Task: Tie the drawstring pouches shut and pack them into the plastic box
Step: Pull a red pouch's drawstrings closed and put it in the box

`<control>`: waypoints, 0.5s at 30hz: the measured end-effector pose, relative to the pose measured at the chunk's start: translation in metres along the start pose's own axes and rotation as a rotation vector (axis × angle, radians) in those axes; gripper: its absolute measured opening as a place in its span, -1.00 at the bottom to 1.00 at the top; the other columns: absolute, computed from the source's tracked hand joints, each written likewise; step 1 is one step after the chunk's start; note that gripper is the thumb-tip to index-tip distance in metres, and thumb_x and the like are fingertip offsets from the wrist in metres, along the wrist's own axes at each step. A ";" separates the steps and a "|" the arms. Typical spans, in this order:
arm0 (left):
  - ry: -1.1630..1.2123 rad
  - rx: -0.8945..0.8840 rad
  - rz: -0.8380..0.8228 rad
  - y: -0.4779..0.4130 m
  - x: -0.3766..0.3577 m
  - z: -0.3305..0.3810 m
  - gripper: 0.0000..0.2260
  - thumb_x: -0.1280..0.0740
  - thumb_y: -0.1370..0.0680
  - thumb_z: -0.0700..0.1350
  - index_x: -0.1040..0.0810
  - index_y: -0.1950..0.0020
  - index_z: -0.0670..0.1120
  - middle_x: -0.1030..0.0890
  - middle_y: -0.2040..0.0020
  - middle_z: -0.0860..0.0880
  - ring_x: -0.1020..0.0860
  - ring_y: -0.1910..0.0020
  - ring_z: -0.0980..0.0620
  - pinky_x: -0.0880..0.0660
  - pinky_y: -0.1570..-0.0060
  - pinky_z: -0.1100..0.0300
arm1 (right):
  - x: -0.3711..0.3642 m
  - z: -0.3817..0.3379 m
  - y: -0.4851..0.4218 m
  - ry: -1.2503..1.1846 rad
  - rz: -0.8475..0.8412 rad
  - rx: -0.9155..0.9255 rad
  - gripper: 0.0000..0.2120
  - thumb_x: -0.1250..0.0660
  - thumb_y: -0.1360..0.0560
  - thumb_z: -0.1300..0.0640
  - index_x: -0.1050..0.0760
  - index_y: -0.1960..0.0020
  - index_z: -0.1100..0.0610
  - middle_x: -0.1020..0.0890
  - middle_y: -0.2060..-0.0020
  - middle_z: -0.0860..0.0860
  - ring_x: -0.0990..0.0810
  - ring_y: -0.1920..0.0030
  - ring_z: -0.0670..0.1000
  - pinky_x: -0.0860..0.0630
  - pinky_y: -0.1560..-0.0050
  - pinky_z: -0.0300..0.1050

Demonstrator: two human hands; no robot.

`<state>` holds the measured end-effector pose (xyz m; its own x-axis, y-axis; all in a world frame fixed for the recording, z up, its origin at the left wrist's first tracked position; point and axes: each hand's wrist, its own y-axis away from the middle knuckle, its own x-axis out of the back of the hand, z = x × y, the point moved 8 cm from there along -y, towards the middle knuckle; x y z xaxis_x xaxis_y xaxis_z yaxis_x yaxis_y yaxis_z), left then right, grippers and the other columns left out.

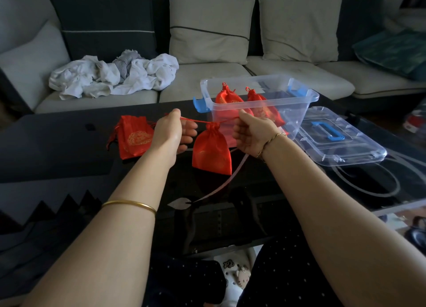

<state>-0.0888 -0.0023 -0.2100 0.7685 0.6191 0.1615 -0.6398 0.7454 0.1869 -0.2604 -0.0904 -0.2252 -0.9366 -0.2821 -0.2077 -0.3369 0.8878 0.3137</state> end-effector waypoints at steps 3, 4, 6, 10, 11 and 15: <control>-0.012 0.029 0.081 0.000 0.007 -0.003 -0.59 -0.05 -0.60 -0.01 -0.46 0.37 -0.11 -0.59 0.30 -0.03 -0.45 0.37 0.06 -0.36 0.36 0.20 | 0.003 0.010 -0.001 -0.127 0.008 -0.112 -0.63 -0.28 -0.52 -0.08 -0.45 0.38 0.10 -0.49 0.47 -0.03 -0.45 0.45 -0.09 -0.41 0.45 -0.30; -0.005 0.047 0.100 0.000 0.009 -0.005 -0.61 -0.05 -0.59 -0.03 -0.42 0.39 -0.11 -0.60 0.28 -0.04 -0.46 0.35 0.05 -0.36 0.35 0.19 | 0.001 0.014 0.000 -0.201 -0.003 -0.155 -0.62 -0.28 -0.52 -0.08 -0.44 0.39 0.10 -0.49 0.50 -0.04 -0.45 0.46 -0.10 -0.39 0.45 -0.32; 0.076 0.107 0.092 0.001 0.009 -0.010 -0.61 -0.06 -0.58 -0.05 -0.36 0.42 -0.11 -0.62 0.25 -0.05 -0.50 0.29 0.03 -0.37 0.32 0.17 | -0.005 0.020 0.002 -0.384 -0.043 -0.224 -0.62 -0.26 -0.54 -0.05 -0.39 0.39 0.11 -0.51 0.52 -0.02 -0.48 0.50 -0.09 -0.39 0.45 -0.32; 0.614 0.195 -0.112 0.005 -0.010 -0.013 -0.59 -0.02 -0.63 -0.04 -0.31 0.42 -0.08 -0.70 0.17 -0.08 -0.64 0.11 -0.01 -0.45 0.21 0.14 | -0.022 0.023 0.003 -0.753 -0.084 -0.273 -0.58 -0.19 -0.60 0.07 -0.32 0.41 0.18 -0.59 0.35 0.09 -0.59 0.55 0.01 -0.47 0.59 -0.28; 0.733 0.189 -0.135 0.006 -0.012 -0.011 -0.59 -0.01 -0.63 -0.04 -0.30 0.41 -0.07 -0.70 0.22 -0.07 -0.66 0.13 -0.01 -0.46 0.20 0.14 | -0.023 0.024 0.003 -0.762 -0.073 -0.273 -0.58 -0.18 -0.60 0.07 -0.32 0.41 0.18 -0.60 0.40 0.11 -0.58 0.57 0.01 -0.47 0.61 -0.29; 0.851 0.145 -0.047 0.004 -0.010 -0.009 -0.59 -0.02 -0.63 -0.06 -0.27 0.43 -0.07 -0.54 0.53 0.00 -0.60 0.35 0.04 -0.47 0.16 0.15 | -0.018 0.025 0.003 -0.652 0.008 -0.257 -0.62 -0.17 -0.60 0.08 -0.35 0.37 0.16 -0.51 0.64 0.05 -0.47 0.68 -0.07 -0.41 0.62 -0.37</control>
<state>-0.0987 -0.0029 -0.2199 0.4990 0.6059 -0.6196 -0.5571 0.7719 0.3062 -0.2424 -0.0738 -0.2434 -0.7174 0.0714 -0.6930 -0.4175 0.7522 0.5098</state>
